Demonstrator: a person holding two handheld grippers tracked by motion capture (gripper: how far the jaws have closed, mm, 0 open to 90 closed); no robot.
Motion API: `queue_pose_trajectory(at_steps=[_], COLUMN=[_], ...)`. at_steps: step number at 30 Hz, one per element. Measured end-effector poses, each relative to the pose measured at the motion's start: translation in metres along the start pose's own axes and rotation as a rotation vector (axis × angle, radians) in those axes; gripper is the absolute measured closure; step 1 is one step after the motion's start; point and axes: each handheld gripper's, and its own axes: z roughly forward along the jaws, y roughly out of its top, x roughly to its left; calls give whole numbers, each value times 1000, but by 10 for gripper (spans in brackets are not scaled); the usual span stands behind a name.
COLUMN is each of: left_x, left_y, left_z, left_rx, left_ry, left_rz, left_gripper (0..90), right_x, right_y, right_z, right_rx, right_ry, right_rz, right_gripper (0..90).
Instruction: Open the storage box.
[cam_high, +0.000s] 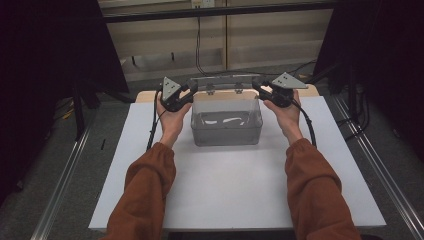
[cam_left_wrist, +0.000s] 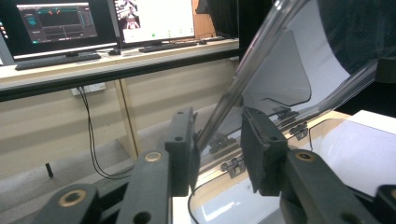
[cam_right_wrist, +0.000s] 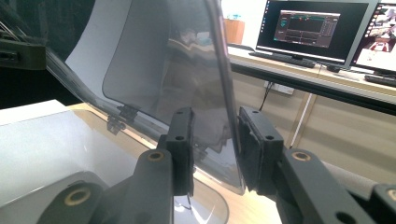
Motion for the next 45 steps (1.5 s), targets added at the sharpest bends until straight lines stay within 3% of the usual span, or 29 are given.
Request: queue_pose_trajectory(at_steps=[4,11,13,17,21,23,28,32,39,45], left_x=[4,13,14,15,18,18,20,22,23,26], left_y=[0,-1,-1,1,-4,-7,-9,-5,-4,-6], left_z=[4,13,15,21,26,28,30,32,34,37], left_rx=[-10,13,2,31,12,33,40,58,67,59], left_ry=[2,3,-27,-8,-34,-20,-23,-8,-6,-6], left_rz=[-26,16,-33,16,-77,-39,-44,-11,-17,-26], left_gripper=[644,643,643,644,654,656,690,723,736,741], right_x=[-2,-5,-7,-10,-11,-12,-15,-17,-21,-22], right_y=[1,1,2,4,4,4,6,4,-8,-16], right_z=[2,5,7,10,12,13,16,21,28,33], right_rx=[-9,-24,-22,-18,-23,-22,-15,4,35,49], right_ry=[0,-4,-6,-7,-13,-13,-11,-23,-24,-10], right_rz=[8,37,34,42,52,61,68,54,97,98], right_gripper=[681,699,704,717,720,718,727,721,710,723])
